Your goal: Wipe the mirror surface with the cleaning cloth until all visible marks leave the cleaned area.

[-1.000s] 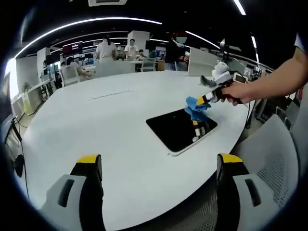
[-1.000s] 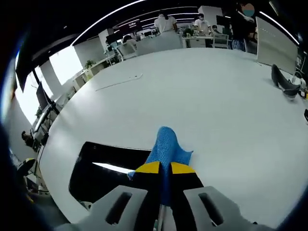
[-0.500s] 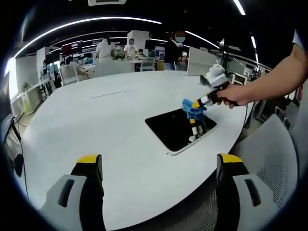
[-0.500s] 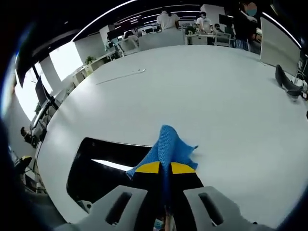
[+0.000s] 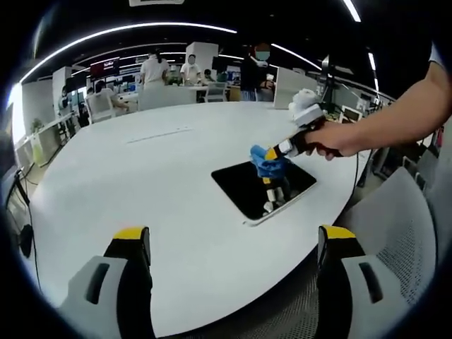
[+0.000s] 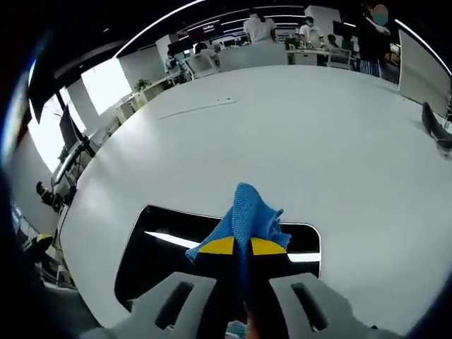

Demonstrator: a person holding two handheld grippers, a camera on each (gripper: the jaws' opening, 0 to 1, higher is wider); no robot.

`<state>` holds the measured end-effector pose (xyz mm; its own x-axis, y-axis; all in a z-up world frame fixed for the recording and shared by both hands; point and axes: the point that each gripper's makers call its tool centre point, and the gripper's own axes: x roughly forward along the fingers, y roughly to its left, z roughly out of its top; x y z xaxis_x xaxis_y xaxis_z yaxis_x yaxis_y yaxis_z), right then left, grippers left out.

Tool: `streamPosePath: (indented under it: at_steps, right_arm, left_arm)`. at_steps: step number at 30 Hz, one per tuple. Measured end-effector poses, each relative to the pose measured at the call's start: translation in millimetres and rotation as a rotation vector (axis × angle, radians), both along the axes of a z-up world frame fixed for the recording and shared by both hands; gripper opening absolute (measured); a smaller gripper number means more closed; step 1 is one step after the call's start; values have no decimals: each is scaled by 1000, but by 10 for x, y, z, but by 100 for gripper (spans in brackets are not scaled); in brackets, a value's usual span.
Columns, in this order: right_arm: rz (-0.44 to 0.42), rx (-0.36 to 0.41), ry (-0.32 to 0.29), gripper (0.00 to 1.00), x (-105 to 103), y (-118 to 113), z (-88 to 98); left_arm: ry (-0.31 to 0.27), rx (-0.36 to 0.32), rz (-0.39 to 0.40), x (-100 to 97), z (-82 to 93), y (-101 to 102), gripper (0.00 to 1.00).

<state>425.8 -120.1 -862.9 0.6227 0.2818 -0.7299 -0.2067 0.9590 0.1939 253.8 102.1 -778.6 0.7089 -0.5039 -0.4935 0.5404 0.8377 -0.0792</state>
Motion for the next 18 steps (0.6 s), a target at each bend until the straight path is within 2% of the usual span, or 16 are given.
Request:
streamPosePath:
  at_steps: [7, 18]
  right_arm:
    - [16, 18, 8, 0, 21, 253, -4]
    - [67, 35, 11, 0, 28, 664, -7]
  left_arm:
    - [-15, -6, 1, 23, 27, 1, 99]
    - [-8, -4, -2, 29, 9, 5, 99]
